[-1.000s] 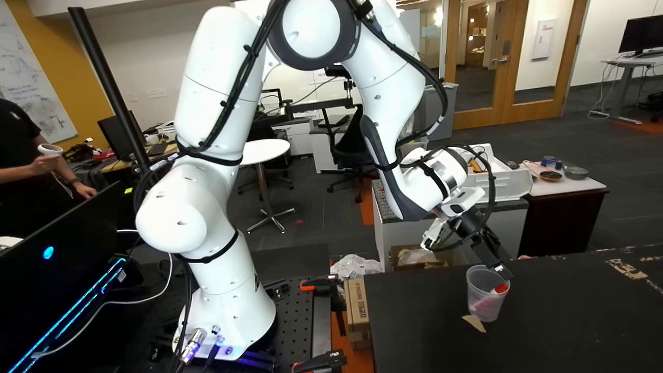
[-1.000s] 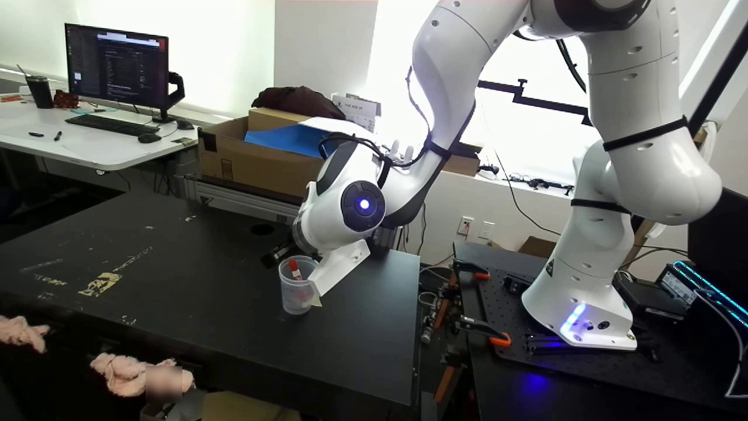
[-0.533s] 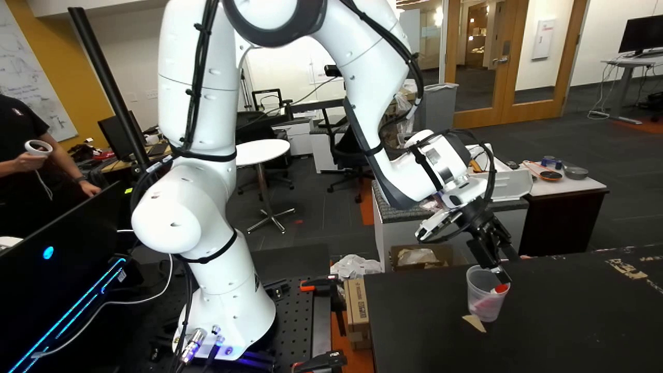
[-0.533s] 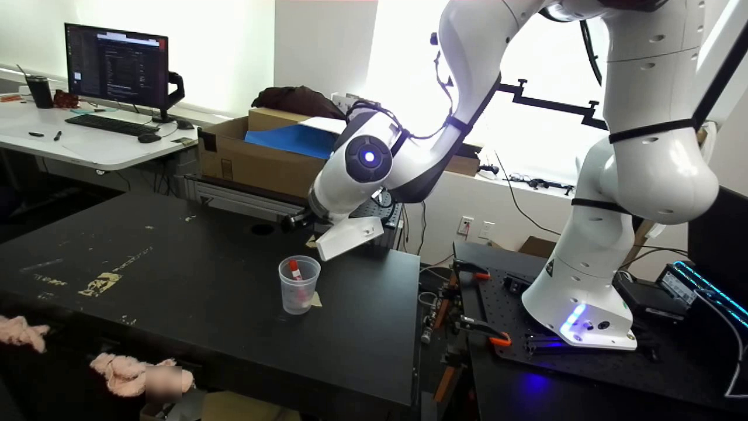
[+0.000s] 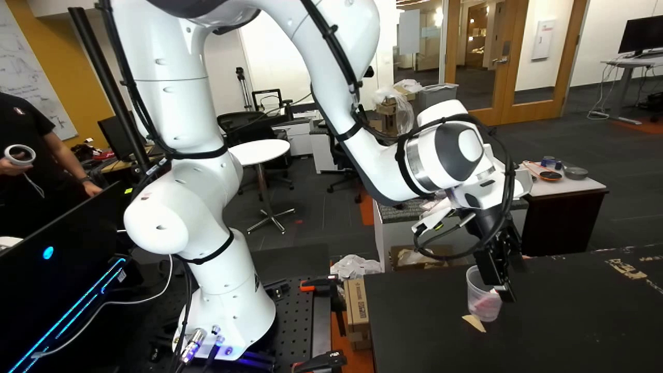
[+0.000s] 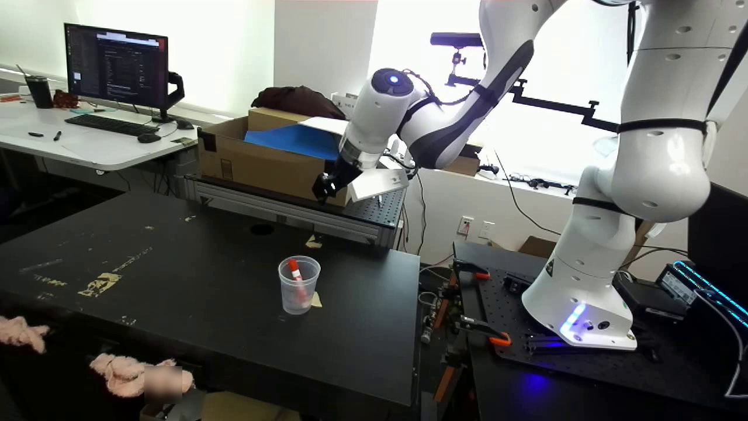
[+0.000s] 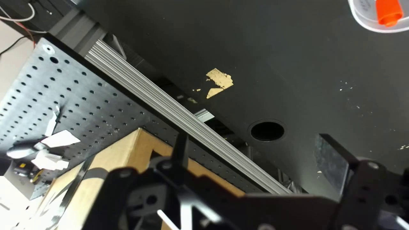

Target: Put the marker in the cup

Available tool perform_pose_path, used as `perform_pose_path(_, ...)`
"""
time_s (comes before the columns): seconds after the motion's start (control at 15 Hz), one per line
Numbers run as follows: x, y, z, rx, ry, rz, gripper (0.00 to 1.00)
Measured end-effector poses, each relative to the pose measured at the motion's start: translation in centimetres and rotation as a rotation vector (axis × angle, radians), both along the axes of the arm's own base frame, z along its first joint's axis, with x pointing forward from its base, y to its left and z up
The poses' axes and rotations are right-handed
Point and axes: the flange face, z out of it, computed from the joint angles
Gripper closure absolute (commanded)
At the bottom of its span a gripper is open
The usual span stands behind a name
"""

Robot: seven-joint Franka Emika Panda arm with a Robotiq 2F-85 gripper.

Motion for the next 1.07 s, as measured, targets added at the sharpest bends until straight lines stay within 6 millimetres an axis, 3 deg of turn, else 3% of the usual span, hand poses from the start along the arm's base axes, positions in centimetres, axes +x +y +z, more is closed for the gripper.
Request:
perform_pose_path(0.2,-1.9,-3.0,-0.6,0.090,0.053,0.053,0.00)
perform_pose_path(0.4,-3.7,-3.9,-2.1,0.144,0.145,0.113,0.00)
perform_pose_path(1.07,-3.8,-4.9,-1.6,0.205,0.191,0.189,0.00)
